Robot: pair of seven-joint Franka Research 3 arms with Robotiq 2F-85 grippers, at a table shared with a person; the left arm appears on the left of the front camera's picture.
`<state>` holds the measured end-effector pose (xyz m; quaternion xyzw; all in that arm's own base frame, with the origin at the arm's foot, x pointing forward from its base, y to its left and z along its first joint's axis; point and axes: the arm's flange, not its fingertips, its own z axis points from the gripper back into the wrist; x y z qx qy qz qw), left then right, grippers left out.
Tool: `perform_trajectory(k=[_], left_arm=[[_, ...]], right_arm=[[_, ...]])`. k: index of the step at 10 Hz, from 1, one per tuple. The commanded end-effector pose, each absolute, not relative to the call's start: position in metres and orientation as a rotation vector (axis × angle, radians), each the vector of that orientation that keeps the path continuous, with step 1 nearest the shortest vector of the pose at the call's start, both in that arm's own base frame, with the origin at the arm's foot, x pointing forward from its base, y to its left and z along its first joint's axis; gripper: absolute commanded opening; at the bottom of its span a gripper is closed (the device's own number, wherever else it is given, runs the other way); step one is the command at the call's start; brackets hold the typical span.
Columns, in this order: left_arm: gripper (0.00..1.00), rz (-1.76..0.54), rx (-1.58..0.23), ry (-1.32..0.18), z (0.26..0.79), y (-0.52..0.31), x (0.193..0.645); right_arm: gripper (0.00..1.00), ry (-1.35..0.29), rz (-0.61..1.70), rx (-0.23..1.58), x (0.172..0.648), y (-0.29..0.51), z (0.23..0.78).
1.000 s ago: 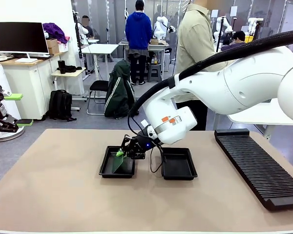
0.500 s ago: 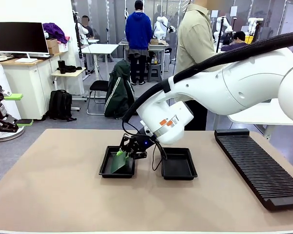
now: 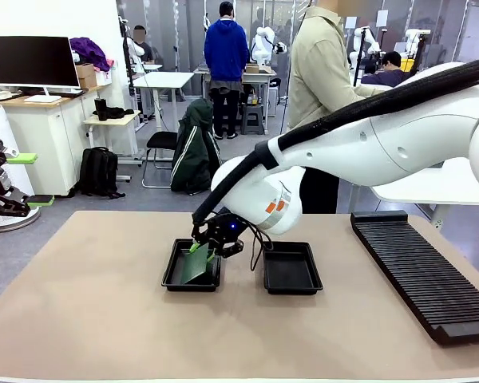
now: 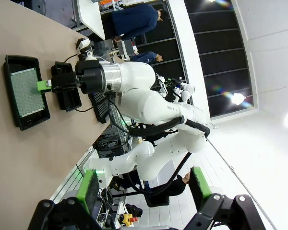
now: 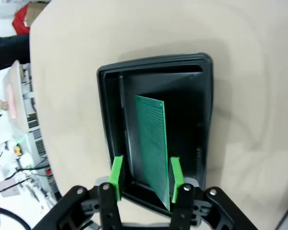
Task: Inspect and transfer BCBs to ESD trays.
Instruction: Pick up the Blank PCB from the PCB Rack and place it in the left ESD tray.
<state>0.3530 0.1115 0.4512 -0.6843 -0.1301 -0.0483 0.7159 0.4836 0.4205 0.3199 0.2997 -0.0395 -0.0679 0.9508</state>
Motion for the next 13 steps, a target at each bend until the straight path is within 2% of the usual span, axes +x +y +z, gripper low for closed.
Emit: perform_trajectory(k=[1,2,3,4,5,6,7,8,9,10,11,12,13], left_arm=[[1.0,-0.106,-1.518,-0.293,0.452,0.112,0.352],[1.0,-0.106,-1.518,-0.293,0.452,0.112,0.352],[1.0,-0.106,-1.518,-0.293,0.452,0.112,0.352],[1.0,-0.106,-1.518,-0.293,0.452,0.112,0.352],[1.0,-0.106,-1.518,-0.293,0.452,0.112,0.352],[1.0,-0.106,-1.518,-0.293,0.452,0.112,0.352],[1.0,-0.106,-1.518,-0.293,0.452,0.112,0.352],[1.0,-0.106,-1.518,-0.293,0.452,0.112,0.352],[1.0,-0.106,-1.518,-0.293,0.452,0.112,0.352],[1.0,-0.106,-1.518,-0.293,0.452,0.112,0.352],[1.0,-0.106,-1.518,-0.293,0.452,0.112,0.352],[1.0,-0.106,-1.518,-0.293,0.452,0.112,0.352],[1.0,-0.106,-1.518,-0.293,0.452,0.112,0.352]], right_arm=[[0.62,-0.072,-0.152,0.505,0.483,0.43,0.338],[0.58,-0.067,-0.152,0.475,0.484,0.433,0.341],[0.69,-0.058,-0.154,0.438,0.485,0.436,0.346],[0.66,-0.052,-0.152,0.415,0.485,0.439,0.349],[0.77,-0.047,-0.15,0.394,0.483,0.441,0.353],[0.73,-0.046,-0.153,0.381,0.481,0.44,0.358],[0.84,-0.049,-0.153,0.368,0.479,0.439,0.363],[0.73,-0.052,-0.158,0.351,0.476,0.437,0.369],[0.91,-0.037,-0.162,0.325,0.471,0.435,0.376],[0.8,-0.026,-0.161,0.294,0.468,0.434,0.382],[0.98,-0.034,-0.165,0.266,0.465,0.433,0.388],[0.89,-0.036,-0.165,0.246,0.464,0.432,0.393],[1.0,-0.037,-0.159,0.211,0.465,0.431,0.398]])
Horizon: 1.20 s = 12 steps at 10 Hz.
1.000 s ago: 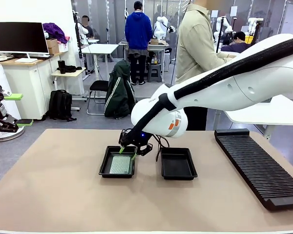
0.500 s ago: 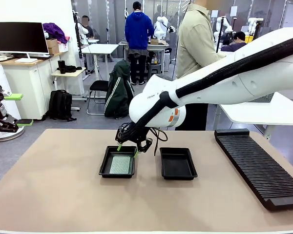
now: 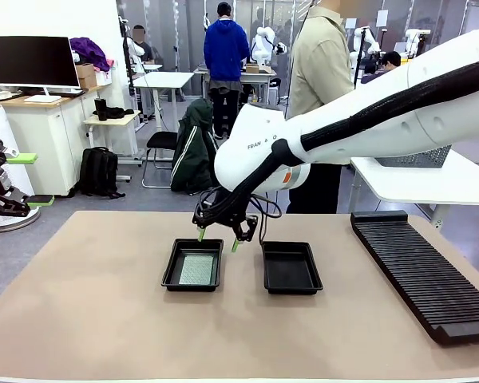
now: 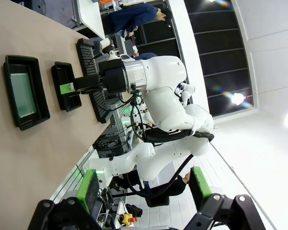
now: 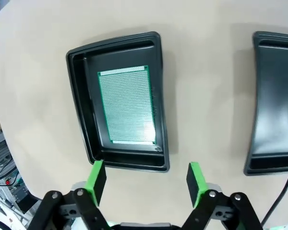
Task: Inspect and transfer BCBs to ESD trays.
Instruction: Pick up the Blank PCB from the PCB Rack and place it in the left ESD tray, then pick up the ESD tray and place it on the left side of the table.
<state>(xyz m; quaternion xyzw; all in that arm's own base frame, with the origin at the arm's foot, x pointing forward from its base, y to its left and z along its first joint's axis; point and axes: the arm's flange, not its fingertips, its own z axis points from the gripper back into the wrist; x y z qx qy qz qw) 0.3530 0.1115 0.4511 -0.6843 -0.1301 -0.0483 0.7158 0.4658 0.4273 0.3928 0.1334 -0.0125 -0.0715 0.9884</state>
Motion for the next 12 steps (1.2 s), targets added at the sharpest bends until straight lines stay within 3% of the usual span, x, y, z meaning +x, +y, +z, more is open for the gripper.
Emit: perform_trajectory(k=[1,4,5,12], left_arm=[[1.0,-0.106,-1.518,-0.293,0.4525,0.1116,0.3519],[1.0,-0.106,-1.518,-0.293,0.4525,0.1116,0.3519],[1.0,-0.106,-1.518,-0.293,0.4525,0.1116,0.3519],[1.0,-0.106,-1.518,-0.293,0.4525,0.1116,0.3519]], right_arm=[[1.0,-0.035,-0.141,0.193,0.4663,0.4297,0.4001],[1.0,-0.031,-0.087,0.128,0.4739,0.4273,0.4016],[1.0,-0.027,-0.105,0.19,0.4672,0.4251,0.4013],[1.0,-0.027,-0.105,0.19,0.4672,0.4251,0.4013]])
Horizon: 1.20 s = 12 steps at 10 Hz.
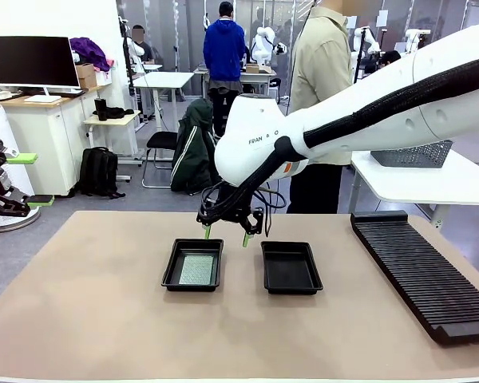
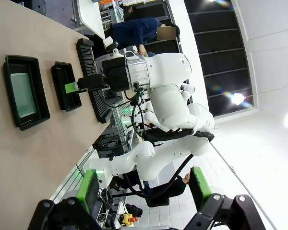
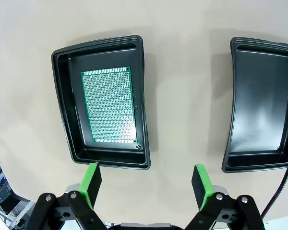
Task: Inspect and transfer BCBs to ESD trays.
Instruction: Pick up the ESD tray and place it on the left side of the table.
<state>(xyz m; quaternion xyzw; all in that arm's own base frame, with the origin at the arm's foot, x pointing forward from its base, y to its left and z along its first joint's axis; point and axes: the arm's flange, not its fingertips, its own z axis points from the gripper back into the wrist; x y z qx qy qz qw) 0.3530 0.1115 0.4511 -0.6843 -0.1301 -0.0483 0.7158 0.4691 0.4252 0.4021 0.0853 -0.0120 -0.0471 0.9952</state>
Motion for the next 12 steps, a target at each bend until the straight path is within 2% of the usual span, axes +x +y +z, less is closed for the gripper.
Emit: perform_trajectory(k=[1,10,12], left_arm=[[1.0,-0.106,-1.518,-0.293,0.452,0.112,0.352],[1.0,-0.107,-1.515,-0.288,0.451,0.111,0.353],[1.0,-0.106,-1.418,-0.275,0.454,0.084,0.365]], right_arm=[[1.0,-0.027,-0.105,0.19,0.467,0.425,0.401],[1.0,-0.027,-0.105,0.19,0.467,0.425,0.401],[1.0,-0.024,-0.094,0.171,0.469,0.425,0.402]])
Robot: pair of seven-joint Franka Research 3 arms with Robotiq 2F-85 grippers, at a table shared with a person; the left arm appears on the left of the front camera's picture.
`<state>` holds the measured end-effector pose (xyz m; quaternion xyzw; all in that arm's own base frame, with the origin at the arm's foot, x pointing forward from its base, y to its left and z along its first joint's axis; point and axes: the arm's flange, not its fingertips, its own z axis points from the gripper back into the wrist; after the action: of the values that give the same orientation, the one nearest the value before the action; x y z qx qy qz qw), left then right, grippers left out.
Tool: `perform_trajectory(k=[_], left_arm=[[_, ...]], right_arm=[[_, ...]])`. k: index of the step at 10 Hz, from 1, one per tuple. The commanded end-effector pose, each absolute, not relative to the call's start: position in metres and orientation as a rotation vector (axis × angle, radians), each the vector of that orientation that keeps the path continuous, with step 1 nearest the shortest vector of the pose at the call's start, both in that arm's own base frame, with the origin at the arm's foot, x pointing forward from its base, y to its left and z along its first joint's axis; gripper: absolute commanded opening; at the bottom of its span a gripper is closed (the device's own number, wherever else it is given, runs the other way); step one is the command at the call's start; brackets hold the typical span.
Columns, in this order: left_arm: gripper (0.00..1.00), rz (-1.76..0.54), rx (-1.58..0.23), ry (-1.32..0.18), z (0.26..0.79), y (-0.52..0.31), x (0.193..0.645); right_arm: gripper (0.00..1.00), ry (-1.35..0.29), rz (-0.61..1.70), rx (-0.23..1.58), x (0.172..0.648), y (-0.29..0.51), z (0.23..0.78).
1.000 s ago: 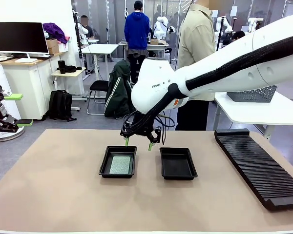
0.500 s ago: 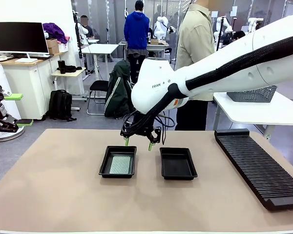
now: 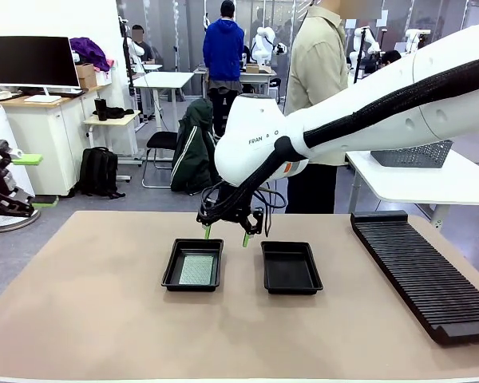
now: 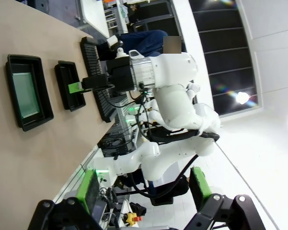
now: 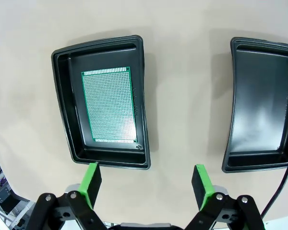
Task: Inspect and transfer BCBs to ESD trays.
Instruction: Pick up the ESD tray and place it on the left side of the table.
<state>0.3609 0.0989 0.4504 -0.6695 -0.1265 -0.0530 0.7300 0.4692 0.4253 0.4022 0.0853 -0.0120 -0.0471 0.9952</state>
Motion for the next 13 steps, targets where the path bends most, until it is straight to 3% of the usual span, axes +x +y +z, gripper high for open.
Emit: perform_trajectory(k=[1,5,13], left_arm=[[1.0,-0.093,-1.381,-0.27,0.458,0.074,0.37],[1.0,-0.093,-1.188,-0.267,0.471,0.033,0.382],[1.0,-0.086,-0.715,-0.265,0.463,-0.074,0.41]], right_arm=[[1.0,-0.041,-0.08,0.191,0.464,0.417,0.413],[1.0,-0.081,-0.051,0.267,0.445,0.381,0.448],[1.0,-0.116,-0.039,0.605,0.415,0.301,0.468]])
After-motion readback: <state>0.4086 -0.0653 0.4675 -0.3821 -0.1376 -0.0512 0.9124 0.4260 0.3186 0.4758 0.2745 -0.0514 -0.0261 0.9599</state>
